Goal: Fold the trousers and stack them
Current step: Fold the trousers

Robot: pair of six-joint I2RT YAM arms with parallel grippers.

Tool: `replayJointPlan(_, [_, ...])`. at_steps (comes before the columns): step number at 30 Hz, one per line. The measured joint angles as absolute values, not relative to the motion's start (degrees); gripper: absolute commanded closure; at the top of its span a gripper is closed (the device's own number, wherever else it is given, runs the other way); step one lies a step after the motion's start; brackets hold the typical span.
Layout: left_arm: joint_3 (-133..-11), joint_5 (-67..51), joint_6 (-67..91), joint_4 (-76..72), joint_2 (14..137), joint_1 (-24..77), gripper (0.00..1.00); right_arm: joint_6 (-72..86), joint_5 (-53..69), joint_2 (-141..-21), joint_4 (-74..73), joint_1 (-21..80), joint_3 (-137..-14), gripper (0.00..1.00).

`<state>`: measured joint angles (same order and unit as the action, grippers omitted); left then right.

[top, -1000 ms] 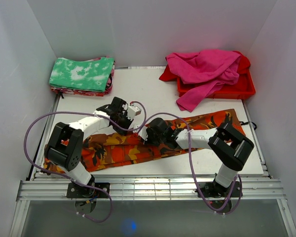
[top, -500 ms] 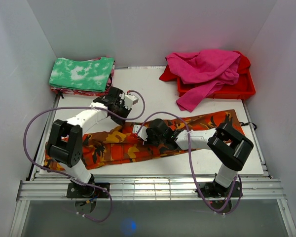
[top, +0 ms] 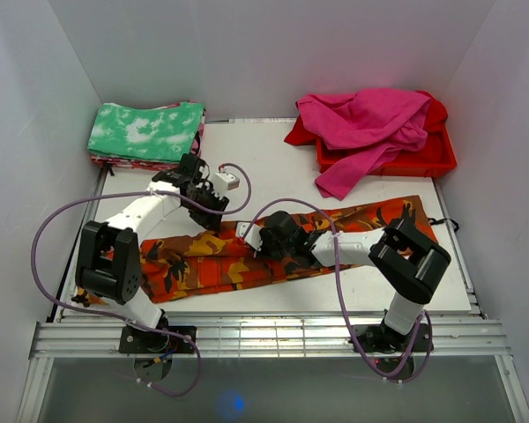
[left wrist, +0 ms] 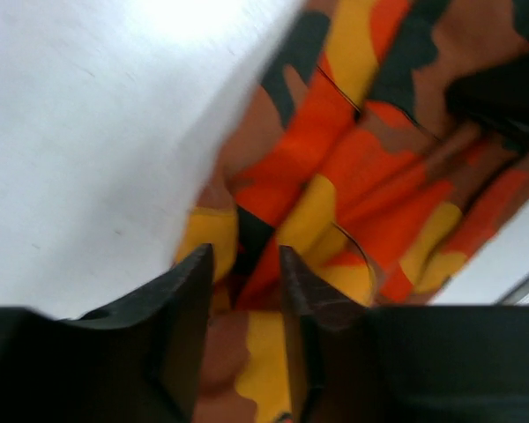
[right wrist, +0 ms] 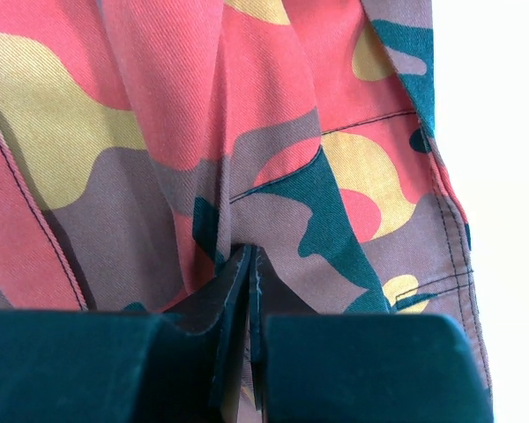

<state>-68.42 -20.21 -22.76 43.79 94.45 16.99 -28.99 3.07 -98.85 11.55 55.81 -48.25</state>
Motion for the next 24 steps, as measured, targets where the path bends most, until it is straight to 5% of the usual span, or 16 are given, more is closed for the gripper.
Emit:
replayJointPlan(5, [-62.22, -22.39, -25.39, 49.82, 89.95, 17.08, 0.92, -28.62, 2.70, -98.85, 11.55, 55.90, -48.27, 0.92])
replayJointPlan(9, [-55.42, -23.05, -26.72, 52.03, 88.20, 17.10, 1.00, -28.10, 2.46, -98.87, 10.70, 55.90, -48.86, 0.91])
replayJointPlan(13, [-51.40, -23.77, -26.89, 51.09, 86.15, 17.21, 1.00, -26.39, 2.96, -99.09, 7.92, 55.90, -50.63, 0.87])
replayJointPlan(15, [-50.28, -24.03, -26.39, 50.19, 85.14, 17.21, 0.83, -25.17, 3.64, -99.07, 6.31, 55.88, -51.53, 0.83])
replayJointPlan(19, [-49.54, -24.14, -24.58, 48.10, 84.84, 17.19, 0.65, -21.89, 6.59, -98.00, 3.99, 55.48, -52.93, 0.82])
replayJointPlan(24, [-49.54, -24.03, -22.90, 46.15, 84.82, 17.28, 0.58, -17.80, 11.38, -96.53, 2.94, 55.37, -54.96, 0.82])
